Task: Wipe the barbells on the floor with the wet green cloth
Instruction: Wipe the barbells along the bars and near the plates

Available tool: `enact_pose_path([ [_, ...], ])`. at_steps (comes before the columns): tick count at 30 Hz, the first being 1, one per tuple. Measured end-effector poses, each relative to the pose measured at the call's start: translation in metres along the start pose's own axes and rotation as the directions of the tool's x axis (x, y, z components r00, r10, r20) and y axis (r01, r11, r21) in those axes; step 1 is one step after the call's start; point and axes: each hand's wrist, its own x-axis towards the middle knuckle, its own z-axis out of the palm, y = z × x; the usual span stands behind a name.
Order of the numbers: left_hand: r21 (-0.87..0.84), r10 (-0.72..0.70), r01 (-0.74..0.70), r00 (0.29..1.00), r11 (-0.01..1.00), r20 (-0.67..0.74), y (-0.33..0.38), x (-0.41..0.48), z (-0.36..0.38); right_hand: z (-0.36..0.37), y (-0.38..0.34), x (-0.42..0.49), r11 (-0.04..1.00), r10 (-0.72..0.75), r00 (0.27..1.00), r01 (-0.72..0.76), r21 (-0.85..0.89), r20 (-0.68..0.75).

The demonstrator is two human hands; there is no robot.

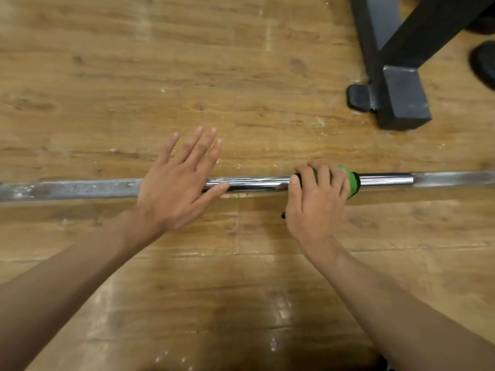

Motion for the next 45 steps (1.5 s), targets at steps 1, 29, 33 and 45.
enact_pose_path([
  [1,0.004,-0.018,0.018,1.0,1.0,0.0,0.003,-0.001,0.0,0.001,-0.01,-0.006,0.999,-0.039,0.999,0.039,-0.004,0.018],
  [29,0.097,-0.174,0.172,0.985,0.98,0.017,0.02,-0.012,0.007,0.009,-0.042,-0.024,0.992,0.089,0.996,-0.086,0.091,-0.028],
  [33,0.086,-0.148,0.146,0.989,0.986,0.019,0.014,-0.011,0.008,0.008,-0.053,-0.025,0.967,-0.208,0.978,0.2,0.161,0.033],
  [45,0.096,-0.093,0.094,0.996,0.991,-0.016,0.003,0.004,0.011,0.017,-0.052,-0.014,0.982,-0.161,0.987,0.159,0.102,0.014],
])
